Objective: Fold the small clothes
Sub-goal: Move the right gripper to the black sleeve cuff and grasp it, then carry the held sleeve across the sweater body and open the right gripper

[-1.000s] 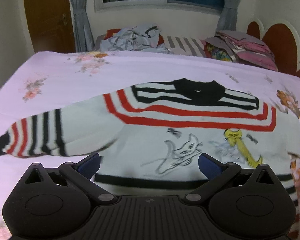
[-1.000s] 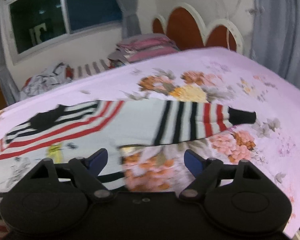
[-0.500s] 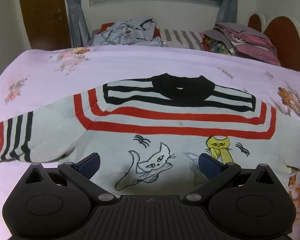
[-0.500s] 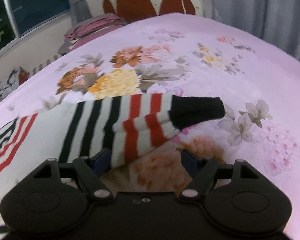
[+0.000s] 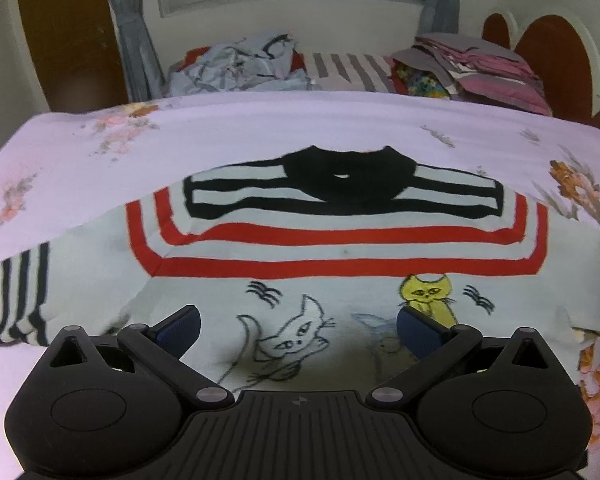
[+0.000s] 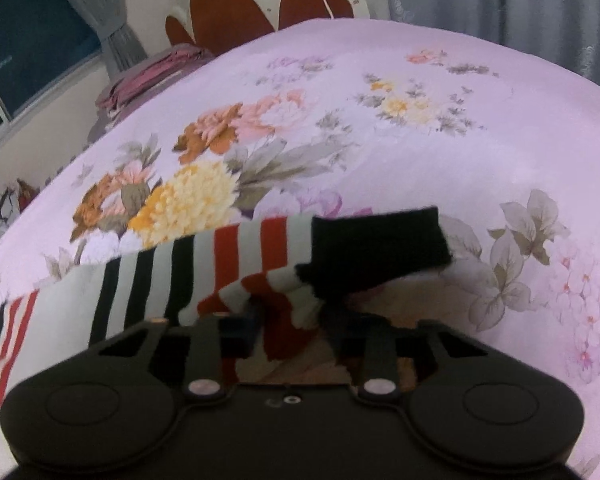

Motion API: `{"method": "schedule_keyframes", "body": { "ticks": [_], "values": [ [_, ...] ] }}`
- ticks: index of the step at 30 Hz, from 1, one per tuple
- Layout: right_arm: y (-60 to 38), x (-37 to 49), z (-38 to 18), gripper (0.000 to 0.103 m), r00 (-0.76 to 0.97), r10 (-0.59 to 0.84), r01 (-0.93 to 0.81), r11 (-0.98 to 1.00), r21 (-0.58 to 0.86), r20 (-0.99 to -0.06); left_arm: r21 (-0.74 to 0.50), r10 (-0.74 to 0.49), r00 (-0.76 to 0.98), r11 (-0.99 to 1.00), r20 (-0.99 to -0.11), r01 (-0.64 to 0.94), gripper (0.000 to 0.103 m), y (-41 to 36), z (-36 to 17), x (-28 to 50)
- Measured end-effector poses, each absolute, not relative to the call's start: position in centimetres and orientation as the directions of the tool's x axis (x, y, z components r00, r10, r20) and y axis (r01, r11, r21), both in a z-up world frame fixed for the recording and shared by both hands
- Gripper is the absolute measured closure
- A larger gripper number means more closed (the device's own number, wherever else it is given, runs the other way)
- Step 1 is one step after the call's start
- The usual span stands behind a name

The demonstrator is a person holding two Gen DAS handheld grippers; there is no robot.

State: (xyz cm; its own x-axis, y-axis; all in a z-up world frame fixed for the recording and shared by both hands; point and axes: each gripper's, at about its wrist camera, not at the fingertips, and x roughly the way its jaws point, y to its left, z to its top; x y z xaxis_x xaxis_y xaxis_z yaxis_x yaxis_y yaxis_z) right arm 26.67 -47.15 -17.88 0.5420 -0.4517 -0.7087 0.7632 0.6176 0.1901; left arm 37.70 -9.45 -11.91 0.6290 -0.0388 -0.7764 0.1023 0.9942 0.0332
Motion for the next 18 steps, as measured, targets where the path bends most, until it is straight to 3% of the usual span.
{"method": "schedule_keyframes", "body": {
  "ticks": [3,8,14,18],
  "values": [
    [-46.8,26.7,-17.0,0.092,0.573,-0.467,0.746,0.637,0.193,-0.674,0.014,-0.058,0.623,0.994,-0.780,0.111,0.000,-9.4,-12.0,38.0],
    [-43.6,28.3,-13.9,0.095,0.665,-0.462,0.656,0.737,0.164,-0.587,-0.024,-0.087,0.614,0.994,-0.785,0.110,0.000,-8.4,-12.0,38.7],
    [-34.0,33.2,-10.1,0.095,0.814,-0.309,0.416,0.901,0.123,-0.493,-0.041,-0.077,0.644,0.997,-0.761,0.070,0.000,-5.4,-11.5,39.7],
    [-26.4,36.9,-10.2,0.095,0.855,-0.154,0.246,0.961,0.125,-0.496,-0.080,-0.081,0.646,0.996,-0.759,0.031,0.000,-2.4,-11.3,40.7]
  ]
}}
